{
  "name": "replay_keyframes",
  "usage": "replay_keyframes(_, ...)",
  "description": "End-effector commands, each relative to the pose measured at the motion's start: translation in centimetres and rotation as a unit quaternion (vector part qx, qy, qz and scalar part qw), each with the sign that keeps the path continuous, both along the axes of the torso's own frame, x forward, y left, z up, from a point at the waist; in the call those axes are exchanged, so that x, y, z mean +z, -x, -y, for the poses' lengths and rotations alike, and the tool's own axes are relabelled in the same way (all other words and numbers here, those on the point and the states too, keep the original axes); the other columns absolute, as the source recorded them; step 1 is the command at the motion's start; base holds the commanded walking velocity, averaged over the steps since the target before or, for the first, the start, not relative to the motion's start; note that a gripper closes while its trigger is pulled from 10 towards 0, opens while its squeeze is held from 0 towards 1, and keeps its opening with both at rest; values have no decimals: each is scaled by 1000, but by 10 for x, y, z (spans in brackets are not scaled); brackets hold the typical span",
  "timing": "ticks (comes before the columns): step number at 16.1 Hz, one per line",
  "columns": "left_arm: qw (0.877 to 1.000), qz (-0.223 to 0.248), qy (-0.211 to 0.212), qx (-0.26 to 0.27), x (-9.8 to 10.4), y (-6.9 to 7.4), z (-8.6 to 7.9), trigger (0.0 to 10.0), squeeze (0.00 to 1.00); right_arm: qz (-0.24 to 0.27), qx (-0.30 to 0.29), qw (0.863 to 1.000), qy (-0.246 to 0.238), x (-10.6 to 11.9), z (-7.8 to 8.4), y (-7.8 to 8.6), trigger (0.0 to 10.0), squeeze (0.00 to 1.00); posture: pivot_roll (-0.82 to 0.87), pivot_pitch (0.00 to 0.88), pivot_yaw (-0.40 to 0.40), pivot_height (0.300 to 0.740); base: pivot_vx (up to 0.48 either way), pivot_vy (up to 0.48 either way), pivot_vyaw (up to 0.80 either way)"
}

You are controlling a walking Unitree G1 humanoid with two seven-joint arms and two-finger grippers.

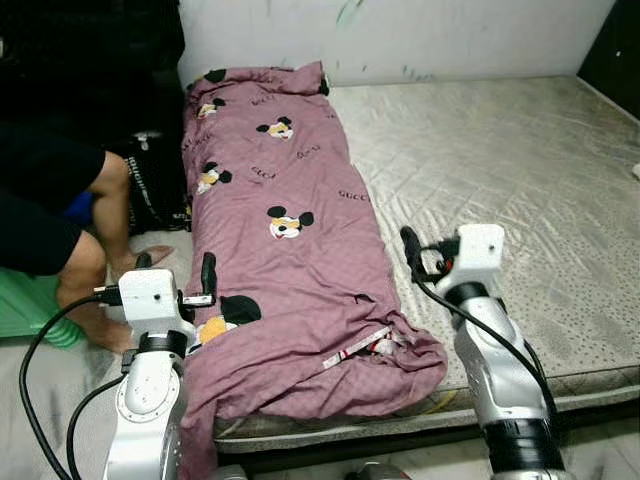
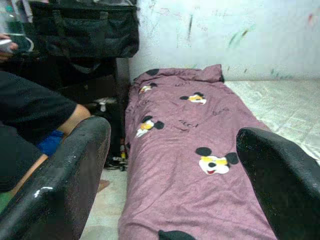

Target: Clean up the room

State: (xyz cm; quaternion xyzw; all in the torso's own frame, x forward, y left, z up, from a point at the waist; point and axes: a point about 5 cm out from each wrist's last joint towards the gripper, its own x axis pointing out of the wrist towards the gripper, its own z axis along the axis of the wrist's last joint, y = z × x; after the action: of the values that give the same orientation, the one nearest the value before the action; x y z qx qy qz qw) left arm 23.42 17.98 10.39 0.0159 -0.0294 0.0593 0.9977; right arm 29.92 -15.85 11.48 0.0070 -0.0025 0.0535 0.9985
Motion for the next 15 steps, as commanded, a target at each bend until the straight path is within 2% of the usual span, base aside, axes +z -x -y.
replay_keyframes(1, 1000, 2, -11, 11, 4, -1, -4, 10000, 0, 19, 12, 1000, -2, 8, -8, -4, 10000, 0, -37, 0, 21, 740, 0, 0, 0)
replay_keyframes(4, 1000, 3, -9, 15, 6, 1, -2, 10000, 0, 14, 16, 1000, 0, 8, -7, -2, 10000, 0, -42, 0, 16, 740, 0, 0, 0)
replay_keyframes(7, 1000, -1, -10, 24, 3, 5, -2, 10000, 0, -5, 29, 1000, 7, 0, -8, -1, 10000, 0, -10, 0, -28, 740, 0, 0, 0)
replay_keyframes(9, 999, 6, -10, 52, 5, 8, -9, 10000, 0, -12, 53, 998, 7, -3, -17, -6, 10000, 0, 26, 0, -62, 740, 0, 0, 0)
replay_keyframes(12, 998, -1, -11, 60, 2, 12, -12, 10000, 0, -11, 62, 998, 2, -1, -23, -9, 10000, 0, 25, 0, -64, 740, 0, 0, 0)
replay_keyframes(15, 999, -1, -12, 50, 4, 8, -9, 10000, 0, -17, 54, 998, 2, -5, -17, -4, 10000, 0, 12, 0, -45, 740, 0, 0, 0)
